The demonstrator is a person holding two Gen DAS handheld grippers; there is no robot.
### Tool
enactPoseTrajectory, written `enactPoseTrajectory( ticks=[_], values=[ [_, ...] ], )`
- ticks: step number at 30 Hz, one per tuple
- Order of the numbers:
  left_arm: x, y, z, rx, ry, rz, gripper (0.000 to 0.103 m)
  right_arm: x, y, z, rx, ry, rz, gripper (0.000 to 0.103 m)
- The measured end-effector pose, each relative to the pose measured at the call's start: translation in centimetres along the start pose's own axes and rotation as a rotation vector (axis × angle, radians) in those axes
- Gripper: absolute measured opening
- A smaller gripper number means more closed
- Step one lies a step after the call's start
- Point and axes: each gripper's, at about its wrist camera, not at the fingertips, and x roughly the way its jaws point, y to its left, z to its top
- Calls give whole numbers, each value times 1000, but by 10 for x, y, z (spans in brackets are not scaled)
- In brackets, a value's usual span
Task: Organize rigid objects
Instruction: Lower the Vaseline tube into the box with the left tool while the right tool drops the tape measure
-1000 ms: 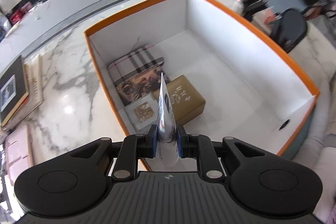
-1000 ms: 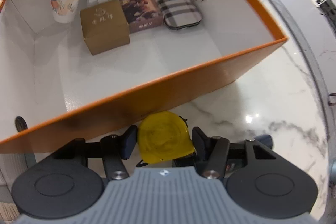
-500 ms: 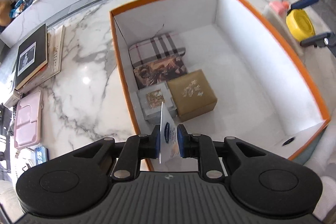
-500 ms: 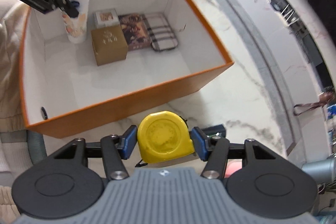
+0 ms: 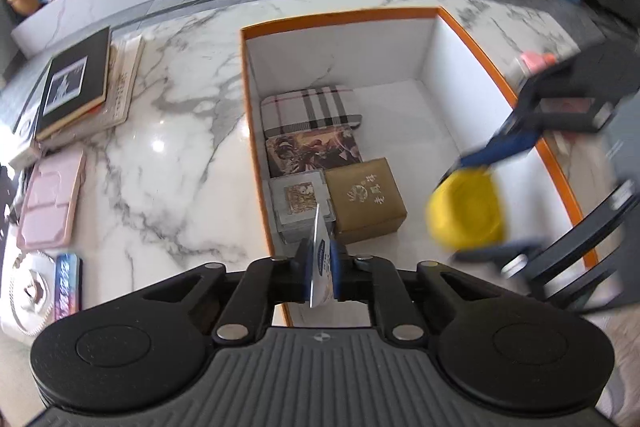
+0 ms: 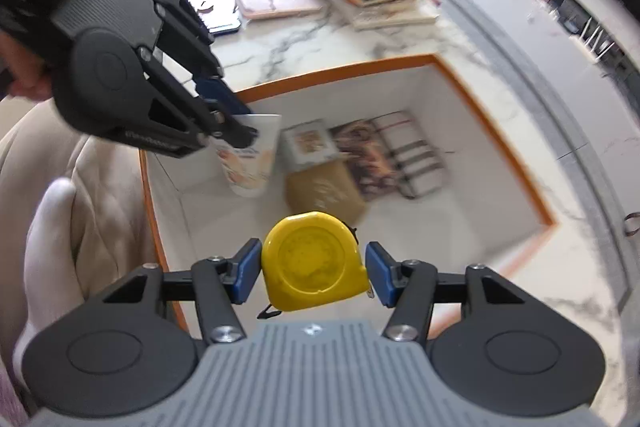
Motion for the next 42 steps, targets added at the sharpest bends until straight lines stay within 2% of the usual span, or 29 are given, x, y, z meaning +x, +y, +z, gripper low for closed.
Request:
enactPoseTrajectory(
  ticks=[6, 12, 16, 19, 27, 29, 30, 33, 36, 39, 42],
  values=[
    [-3, 12, 2, -66, -12, -43, 7, 46, 11, 15, -1, 33, 69, 57],
    [-4, 21, 0, -99, -19, -108, 8, 67, 10, 27, 31, 56, 165, 57],
    [-6, 24, -3, -94, -43, -102, 10, 79, 12, 31, 34, 93, 185, 58],
    [-8, 25, -4, -84, -56, -108, 15, 87, 18, 33, 0, 121, 164, 58],
    [-17, 25, -7, -64, -96, -105, 23, 88, 21, 30, 9, 135, 154, 58],
    [-23, 25, -8, -60, -125, -103, 29, 84, 20, 28, 34, 142, 148, 58],
    [-27, 26, -8, -59, -141, -104, 36, 82, 19, 27, 53, 151, 141, 59],
    [-34, 28, -8, -70, -151, -83, 47, 79, 14, 21, 146, 195, 115, 63],
    [-32, 34, -8, -96, -119, -71, 47, 85, 5, 13, 288, 270, 127, 65],
    [-27, 41, -10, -129, -84, -88, 47, 91, 1, 7, 382, 275, 169, 63],
    [-21, 43, -13, -140, -59, -103, 46, 98, 7, 5, 408, 281, 179, 54]
  ],
)
